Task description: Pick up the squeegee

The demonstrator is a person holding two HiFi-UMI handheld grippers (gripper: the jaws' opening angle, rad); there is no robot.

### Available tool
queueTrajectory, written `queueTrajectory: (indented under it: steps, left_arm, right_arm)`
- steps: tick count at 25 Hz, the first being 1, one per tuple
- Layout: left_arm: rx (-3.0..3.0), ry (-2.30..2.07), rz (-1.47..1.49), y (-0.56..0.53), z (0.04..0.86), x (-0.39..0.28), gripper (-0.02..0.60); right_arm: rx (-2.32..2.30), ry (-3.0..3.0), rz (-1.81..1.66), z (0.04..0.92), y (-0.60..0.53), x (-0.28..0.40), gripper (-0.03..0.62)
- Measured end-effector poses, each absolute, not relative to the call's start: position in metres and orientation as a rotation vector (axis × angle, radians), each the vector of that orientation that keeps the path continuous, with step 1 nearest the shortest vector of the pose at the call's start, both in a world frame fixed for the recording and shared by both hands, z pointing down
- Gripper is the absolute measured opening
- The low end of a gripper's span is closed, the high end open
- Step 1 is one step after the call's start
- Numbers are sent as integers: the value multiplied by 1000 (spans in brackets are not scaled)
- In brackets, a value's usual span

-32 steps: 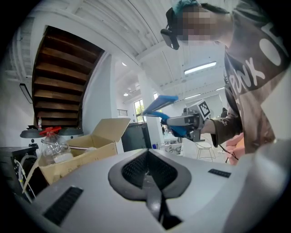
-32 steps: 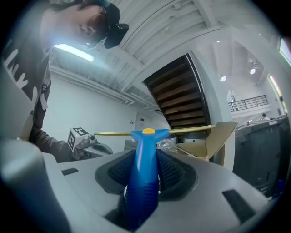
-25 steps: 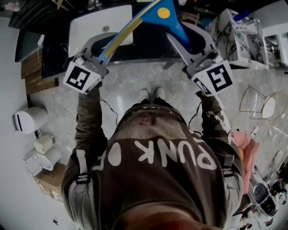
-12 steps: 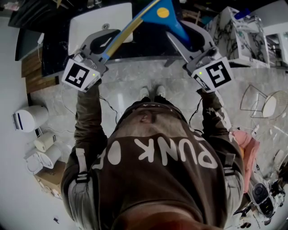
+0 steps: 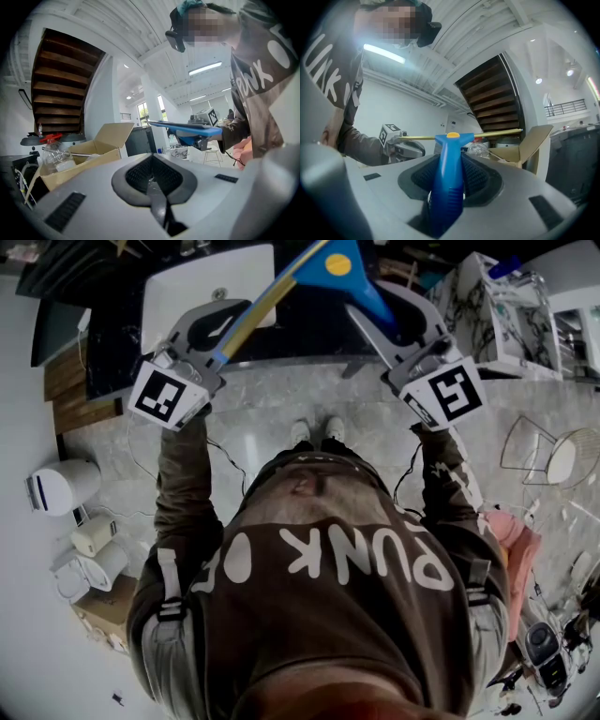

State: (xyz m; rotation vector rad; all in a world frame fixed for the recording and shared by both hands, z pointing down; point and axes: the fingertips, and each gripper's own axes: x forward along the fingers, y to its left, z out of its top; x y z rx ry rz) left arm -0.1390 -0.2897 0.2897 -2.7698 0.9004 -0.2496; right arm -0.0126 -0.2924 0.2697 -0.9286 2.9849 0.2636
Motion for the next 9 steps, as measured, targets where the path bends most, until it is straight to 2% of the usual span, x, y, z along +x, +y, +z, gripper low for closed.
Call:
queueTrajectory:
  steps: [9]
  left_arm:
    - [-2770,903,-254,-289,292,-139,3]
  right_arm:
    - [-938,2968,240,269,-293,-13,147]
